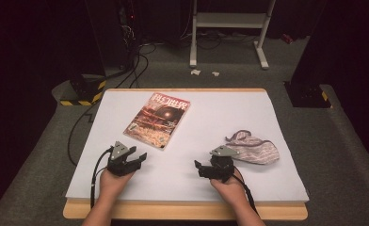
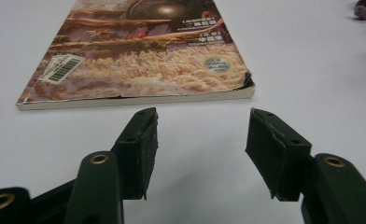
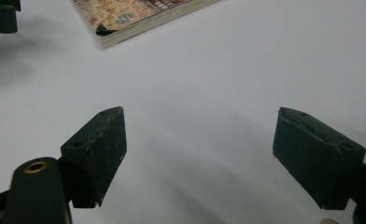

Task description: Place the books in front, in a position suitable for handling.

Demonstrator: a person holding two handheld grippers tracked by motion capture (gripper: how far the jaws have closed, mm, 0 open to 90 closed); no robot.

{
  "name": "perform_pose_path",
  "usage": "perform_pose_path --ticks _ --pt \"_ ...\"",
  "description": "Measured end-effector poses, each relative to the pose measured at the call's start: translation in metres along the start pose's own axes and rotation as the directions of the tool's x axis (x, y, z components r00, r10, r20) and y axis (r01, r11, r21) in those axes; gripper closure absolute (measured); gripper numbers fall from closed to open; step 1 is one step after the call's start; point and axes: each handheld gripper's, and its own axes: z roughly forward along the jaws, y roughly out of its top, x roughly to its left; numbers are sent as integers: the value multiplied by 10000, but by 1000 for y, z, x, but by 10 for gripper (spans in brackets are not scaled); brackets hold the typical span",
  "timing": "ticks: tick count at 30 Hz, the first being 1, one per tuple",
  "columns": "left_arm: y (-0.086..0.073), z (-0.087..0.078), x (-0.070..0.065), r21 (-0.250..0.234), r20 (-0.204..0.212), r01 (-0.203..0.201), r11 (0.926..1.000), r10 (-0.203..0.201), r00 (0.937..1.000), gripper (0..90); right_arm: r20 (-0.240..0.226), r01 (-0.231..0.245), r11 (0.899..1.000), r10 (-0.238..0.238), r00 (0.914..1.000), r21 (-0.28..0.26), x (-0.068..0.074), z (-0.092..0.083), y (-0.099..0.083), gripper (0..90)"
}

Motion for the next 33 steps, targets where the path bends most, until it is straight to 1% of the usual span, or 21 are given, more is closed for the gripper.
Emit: perform_pose_path --ticks 1,3,5,7,9,11,13,16,17,18,19,20,21,22,23,25,28,29,30,31,33 --pt "2 0 2 -52 -55 20 10000 -20 10000 432 -9 -2 10000 2 10000 -14 0 0 0 158" --pt "5 3 6 -106 -59 265 9996 -266 9996 430 45 -44 10000 44 10000 -26 0 -1 0 158" --pt "9 5 11 -42 -165 400 9992 -401 9991 426 -82 11 10000 -11 10000 0 0 -1 0 136" --pt "14 8 15 54 -286 377 9993 -375 9989 419 -130 -13 10000 13 9999 15 1 -1 0 136" --pt "20 10 21 141 -403 318 9994 -312 9987 412 -431 -132 9999 130 9990 -46 0 -2 0 132" --pt "27 11 29 136 -387 430 9990 -424 9983 405 -617 -212 9996 201 9979 -164 -1 -4 0 132" --pt "34 13 37 99 -397 562 9984 -557 9977 397 -687 -268 9996 261 9973 -87 -1 -4 0 132" --pt "43 16 49 147 -580 636 9979 -626 9963 380 -756 -219 9997 225 9969 89 -1 -2 0 132" --pt "45 18 53 193 -683 716 9972 -702 9952 380 -811 -223 9997 231 9964 114 -1 -1 0 132" --pt "46 21 58 247 -780 906 9956 -885 9930 379 -896 -217 9997 227 9957 114 -1 -1 0 132" --pt "47 23 63 242 -769 1117 9935 -1095 9910 372 -967 -218 9997 228 9951 109 0 -1 0 132" --pt "48 26 67 182 -836 1218 9924 -1199 9893 370 -986 -184 9998 192 9949 93 1 -1 0 132" --pt "48 28 70 129 -993 1252 9921 -1233 9874 370 -995 -196 9997 207 9948 127 1 -1 0 132" --pt "48 32 74 312 -1191 1223 9920 -1178 9859 369 -1010 -184 9997 199 9947 159 2 0 0 132" --pt "49 36 77 471 -1275 1160 9921 -1092 9858 360 -1034 -204 9996 224 9944 210 2 0 -1 132" --pt "49 44 83 613 -1493 1200 9909 -1098 9827 354 -1046 -235 9992 268 9942 334 2 2 -1 132" --pt "46 52 92 369 -1786 1492 9881 -1404 9739 354 -1031 -189 9987 237 9944 473 2 4 -2 132" --pt "46 56 96 507 -1829 1667 9847 -1550 9708 352 -1033 -192 9986 243 9944 499 2 5 -2 132" --pt "46 60 99 824 -1949 1789 9804 -1602 9676 331 -1020 -198 9985 250 9945 519 2 5 -2 132" --pt "45 64 102 1006 -1957 1879 9770 -1658 9665 309 -1020 -236 9982 291 9944 544 2 5 -2 132" --pt "45 69 103 1215 -2043 1824 9757 -1552 9665 311 -1045 -281 9978 342 9939 592 1 6 -2 132"
